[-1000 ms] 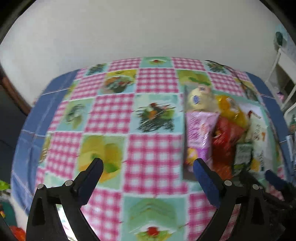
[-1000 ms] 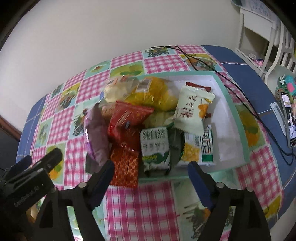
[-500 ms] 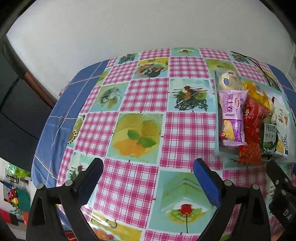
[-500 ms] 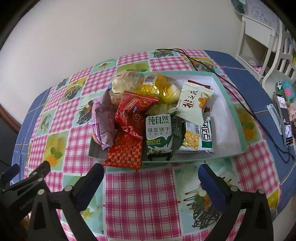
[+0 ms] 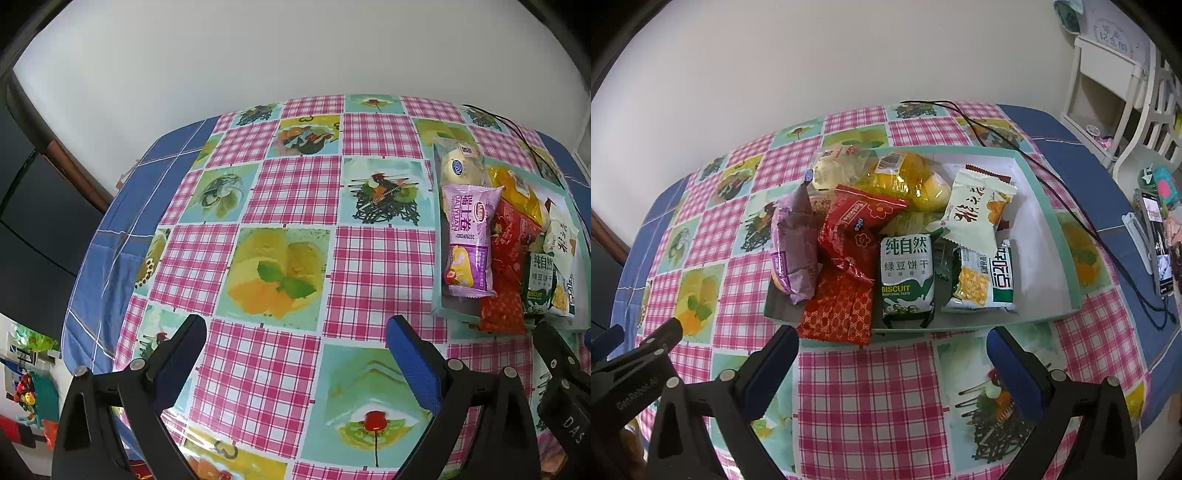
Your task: Organize snacks
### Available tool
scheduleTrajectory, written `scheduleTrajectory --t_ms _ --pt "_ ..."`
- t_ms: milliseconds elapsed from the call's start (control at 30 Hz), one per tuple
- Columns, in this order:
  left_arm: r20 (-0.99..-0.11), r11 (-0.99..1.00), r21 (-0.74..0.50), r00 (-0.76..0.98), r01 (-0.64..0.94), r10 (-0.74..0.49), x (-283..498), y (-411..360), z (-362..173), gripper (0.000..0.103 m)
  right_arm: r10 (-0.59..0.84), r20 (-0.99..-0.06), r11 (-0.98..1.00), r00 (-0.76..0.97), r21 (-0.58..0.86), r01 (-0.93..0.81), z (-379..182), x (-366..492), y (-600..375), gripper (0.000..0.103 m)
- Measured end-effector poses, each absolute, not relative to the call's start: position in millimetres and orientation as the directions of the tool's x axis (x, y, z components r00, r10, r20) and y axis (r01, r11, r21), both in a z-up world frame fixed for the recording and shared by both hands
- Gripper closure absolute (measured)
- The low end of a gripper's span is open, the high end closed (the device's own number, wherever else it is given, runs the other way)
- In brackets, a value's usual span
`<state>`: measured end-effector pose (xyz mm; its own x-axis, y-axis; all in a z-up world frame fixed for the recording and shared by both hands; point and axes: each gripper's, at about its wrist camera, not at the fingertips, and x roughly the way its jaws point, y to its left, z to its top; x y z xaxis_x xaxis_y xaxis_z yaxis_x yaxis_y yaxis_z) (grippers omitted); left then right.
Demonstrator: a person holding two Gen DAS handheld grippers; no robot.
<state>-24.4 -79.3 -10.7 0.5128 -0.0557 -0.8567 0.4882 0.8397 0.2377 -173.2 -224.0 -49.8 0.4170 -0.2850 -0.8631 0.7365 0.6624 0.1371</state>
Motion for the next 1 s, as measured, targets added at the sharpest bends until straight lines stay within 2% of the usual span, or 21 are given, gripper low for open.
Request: scheduleTrajectory --t_ms 733,1000 --pt "-0.867 0.847 0.227 0.496 0.481 -0.050 -19.2 -78.3 -14.0 0.005 -0.306 -0.868 0.672 0.391 0.093 0.735 -51.3 -169.2 -222.8 0.000" --pt "-0.863 0.859 0.182 0.496 0.478 -0.093 -19.6 -76.9 -10.6 0.005 -0.306 -0.871 0.662 0.385 0.096 0.743 -52.2 -170.1 -224.4 0.000"
